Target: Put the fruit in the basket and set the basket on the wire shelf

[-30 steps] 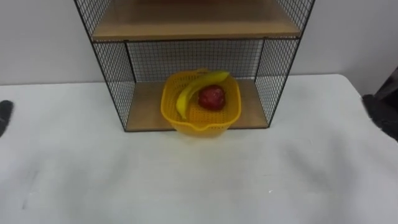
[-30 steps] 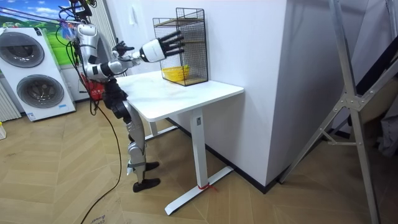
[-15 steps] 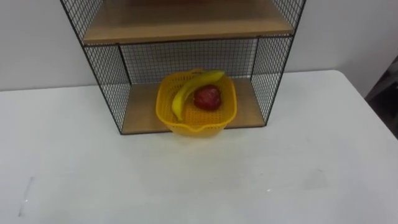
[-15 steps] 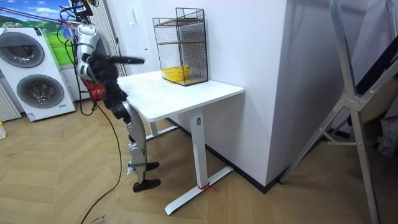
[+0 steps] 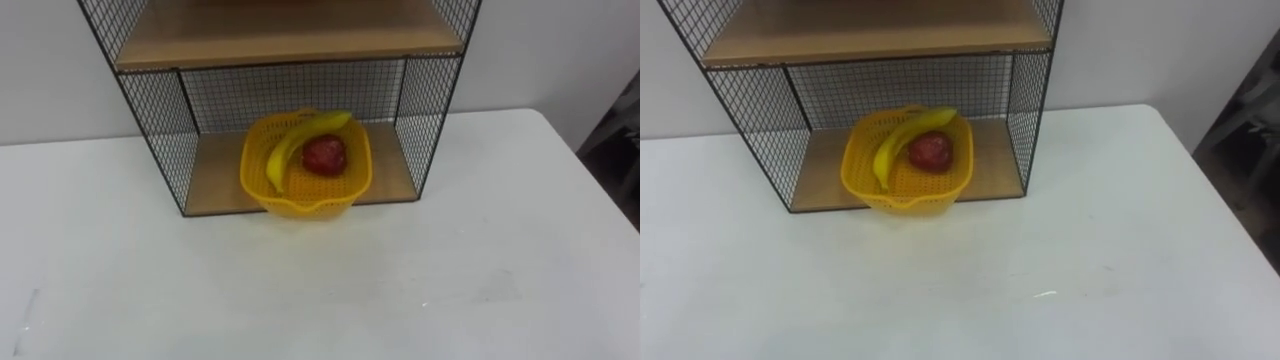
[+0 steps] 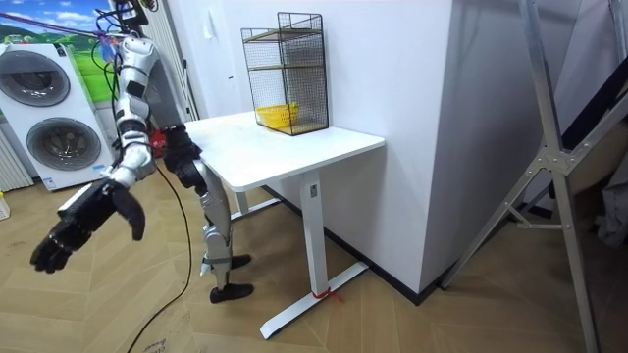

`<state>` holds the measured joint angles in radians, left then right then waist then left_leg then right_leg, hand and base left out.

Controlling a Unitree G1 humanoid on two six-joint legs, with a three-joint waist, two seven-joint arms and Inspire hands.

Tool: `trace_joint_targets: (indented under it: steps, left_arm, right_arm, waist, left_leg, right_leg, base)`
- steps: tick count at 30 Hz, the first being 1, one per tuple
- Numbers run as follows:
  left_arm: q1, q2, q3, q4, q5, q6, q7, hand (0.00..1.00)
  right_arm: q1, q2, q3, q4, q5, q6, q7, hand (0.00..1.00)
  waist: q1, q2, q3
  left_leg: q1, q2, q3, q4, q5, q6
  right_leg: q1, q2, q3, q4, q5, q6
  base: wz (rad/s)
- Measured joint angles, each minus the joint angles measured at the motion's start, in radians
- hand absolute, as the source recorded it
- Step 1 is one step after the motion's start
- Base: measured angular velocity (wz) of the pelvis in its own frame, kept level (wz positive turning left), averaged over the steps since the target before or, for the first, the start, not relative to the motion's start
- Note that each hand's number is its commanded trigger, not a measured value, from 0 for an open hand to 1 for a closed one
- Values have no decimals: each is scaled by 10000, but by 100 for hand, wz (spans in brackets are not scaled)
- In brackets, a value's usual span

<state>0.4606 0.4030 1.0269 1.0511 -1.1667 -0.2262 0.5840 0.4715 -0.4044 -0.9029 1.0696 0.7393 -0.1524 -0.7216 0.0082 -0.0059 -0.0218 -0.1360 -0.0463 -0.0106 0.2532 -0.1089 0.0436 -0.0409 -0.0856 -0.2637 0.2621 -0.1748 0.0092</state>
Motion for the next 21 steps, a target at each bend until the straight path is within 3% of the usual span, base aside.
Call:
trace_joint_targets:
  steps: [3,5,7,8,11,13,16,18,20,21]
  left_arm:
    - [-122,-561,-467,755,35,-7,-290,0]
    - [-193,-1037,-1159,974,526,-15,-534,0]
    - [-251,-1572,-2097,1337,1410,-11,-915,0]
    - [-260,-1682,-2332,1463,1638,12,-1026,0]
    - [-547,-2216,-3987,1726,3742,364,-1692,0]
    - [-644,-2301,-4880,1869,4933,596,-1898,0]
    - [-830,-2340,-6283,1804,6799,1123,-2239,0]
    - [-1173,-2330,-6966,1668,7659,1352,-2266,0]
    - [-1731,-2384,-7461,1604,8375,1436,-2402,0]
    - [-1978,-2416,-7767,1552,8748,1515,-2480,0]
  right_arm:
    - [-108,594,717,1082,-27,-38,323,0]
    - [-417,963,1347,1885,-294,-36,518,0]
    - [-1045,1486,2147,2661,-941,29,691,0]
    - [-1190,1580,2401,2763,-1095,73,770,0]
    - [-1670,1708,4413,3061,-2261,478,1513,0]
    - [-1890,1734,5240,3046,-3078,629,1852,0]
    - [-2569,1950,6180,3060,-4180,950,2374,0]
    - [-2739,2117,6922,3025,-4330,1130,2694,0]
    - [-2788,2176,7277,3016,-4560,1324,3056,0]
    - [-2896,2171,7309,3008,-4763,1432,3271,0]
  waist:
    - [-46,0,-4]
    - [-57,-11,-13]
    - [39,-12,-13]
    - [75,-17,-16]
    - [28,-82,-9]
    - [-15,-111,-26]
    - [9,-117,10]
    - [-91,-229,51]
    - [-217,-364,58]
    - [-256,-381,58]
  left_leg:
    - [271,26,45,-130,0,-1]
    - [320,52,79,-17,-5,-29]
    - [262,196,214,264,-116,-60]
    - [314,186,180,225,-127,-57]
    - [705,140,391,-308,-82,-122]
    - [815,188,535,-211,-55,-163]
    - [638,378,462,399,-217,-74]
    - [762,204,-2,259,-235,-72]
    - [912,138,106,-159,-146,-188]
    - [977,171,380,-289,-99,-243]
  right_leg:
    - [281,6,-37,-134,1,2]
    - [312,-8,-96,-148,1,2]
    - [358,-38,-288,-46,2,5]
    - [414,-29,-289,-67,1,7]
    - [590,34,126,-246,-4,28]
    - [610,-18,45,-223,-3,26]
    - [776,-50,-477,-118,6,28]
    - [1094,114,-326,-369,18,46]
    - [1149,170,-24,-551,26,55]
    - [1107,165,166,-526,39,32]
  base:
    - [2]
    - [-1]
    - [-31]
    - [-30]
    - [3]
    - [-1]
    - [-15]
    - [28]
    - [51]
    - [25]
